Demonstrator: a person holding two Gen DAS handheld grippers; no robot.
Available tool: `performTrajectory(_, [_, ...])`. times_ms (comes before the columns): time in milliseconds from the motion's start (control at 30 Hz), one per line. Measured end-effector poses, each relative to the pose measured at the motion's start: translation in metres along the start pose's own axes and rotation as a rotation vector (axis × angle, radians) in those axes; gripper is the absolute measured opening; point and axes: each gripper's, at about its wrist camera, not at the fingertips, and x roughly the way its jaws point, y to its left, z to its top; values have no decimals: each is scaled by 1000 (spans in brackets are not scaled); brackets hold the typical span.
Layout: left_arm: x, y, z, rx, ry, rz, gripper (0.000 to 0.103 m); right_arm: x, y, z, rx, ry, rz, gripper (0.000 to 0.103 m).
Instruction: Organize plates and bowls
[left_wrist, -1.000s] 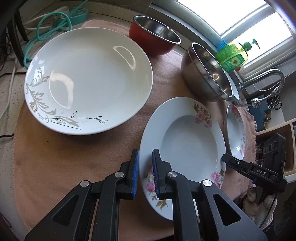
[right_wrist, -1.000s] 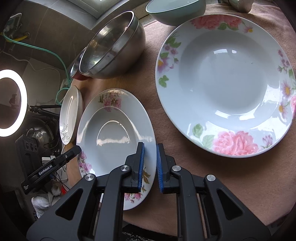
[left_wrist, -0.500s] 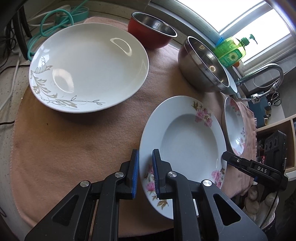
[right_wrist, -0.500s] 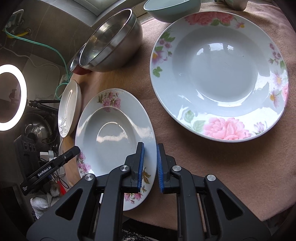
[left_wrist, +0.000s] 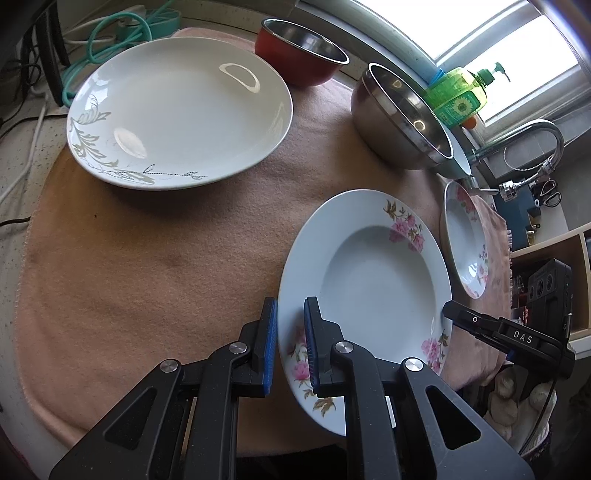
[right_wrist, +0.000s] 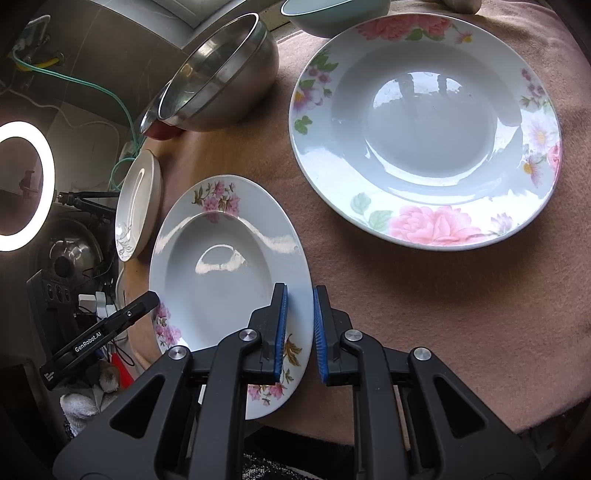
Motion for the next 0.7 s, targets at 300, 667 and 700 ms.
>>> performTrajectory(300, [0, 0, -4, 2, 3, -1, 13, 3, 1, -3, 1, 3, 0, 14])
performTrajectory(667, [-2, 0, -7, -1, 6, -2, 13, 3, 1, -3, -7, 5, -6, 15])
performTrajectory(700, [-2, 1, -7, -2, 6, -3, 13, 3, 1, -3, -8, 6, -6, 15])
